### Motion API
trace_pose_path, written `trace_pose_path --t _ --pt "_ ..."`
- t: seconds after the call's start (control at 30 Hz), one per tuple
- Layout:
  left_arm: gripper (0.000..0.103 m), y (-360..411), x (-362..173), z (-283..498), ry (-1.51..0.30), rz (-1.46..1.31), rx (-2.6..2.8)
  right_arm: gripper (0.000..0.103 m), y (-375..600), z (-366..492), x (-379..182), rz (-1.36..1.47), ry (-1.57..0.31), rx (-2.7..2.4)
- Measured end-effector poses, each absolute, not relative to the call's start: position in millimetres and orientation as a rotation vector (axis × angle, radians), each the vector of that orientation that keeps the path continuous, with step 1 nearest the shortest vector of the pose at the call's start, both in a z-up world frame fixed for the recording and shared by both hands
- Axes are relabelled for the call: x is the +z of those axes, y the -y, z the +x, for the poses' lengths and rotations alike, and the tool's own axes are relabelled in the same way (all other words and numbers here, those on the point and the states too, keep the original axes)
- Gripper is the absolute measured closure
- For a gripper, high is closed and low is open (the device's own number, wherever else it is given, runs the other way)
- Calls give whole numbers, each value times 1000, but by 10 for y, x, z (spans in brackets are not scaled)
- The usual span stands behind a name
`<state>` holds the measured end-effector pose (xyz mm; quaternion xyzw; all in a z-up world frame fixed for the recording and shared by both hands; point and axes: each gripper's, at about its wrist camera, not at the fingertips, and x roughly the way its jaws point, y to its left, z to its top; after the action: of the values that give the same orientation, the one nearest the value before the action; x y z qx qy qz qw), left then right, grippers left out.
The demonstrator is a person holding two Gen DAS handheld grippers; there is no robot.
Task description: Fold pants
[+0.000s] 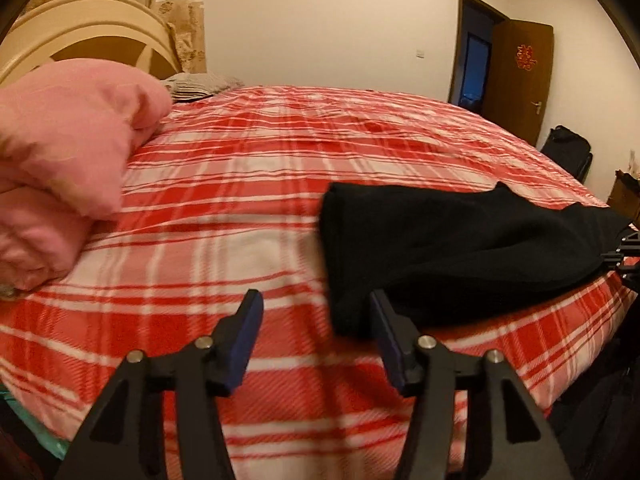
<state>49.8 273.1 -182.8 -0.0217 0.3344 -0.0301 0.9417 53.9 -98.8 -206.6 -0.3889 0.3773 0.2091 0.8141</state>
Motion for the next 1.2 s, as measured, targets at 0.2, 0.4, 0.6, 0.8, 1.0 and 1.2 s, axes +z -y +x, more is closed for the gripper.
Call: trace_pose_path --t 0.2,0.4,0.6,0.8,1.0,1.2 --pt "47 -3004 -1760 378 -666 -100 28 94 1011 470 -1988 -831 -809 446" --pt "48 -2691 -1664 645 -660 -138 -72 94 971 439 -1972 -842 -795 450" --pt "50 -2540 -1742 1178 -747 -225 -134 94 988 459 -1993 -817 -789 451" --pt "89 -2551 -1745 1338 -798 -302 -172 94 1004 532 -2008 -778 -800 448" --pt "91 -2543 -1548 1465 -747 -268 -114 94 1047 525 -2021 -744 -813 442" --pt "91 -2573 -1869 1617 -786 -203 -65 94 1151 534 -1967 -692 -844 466"
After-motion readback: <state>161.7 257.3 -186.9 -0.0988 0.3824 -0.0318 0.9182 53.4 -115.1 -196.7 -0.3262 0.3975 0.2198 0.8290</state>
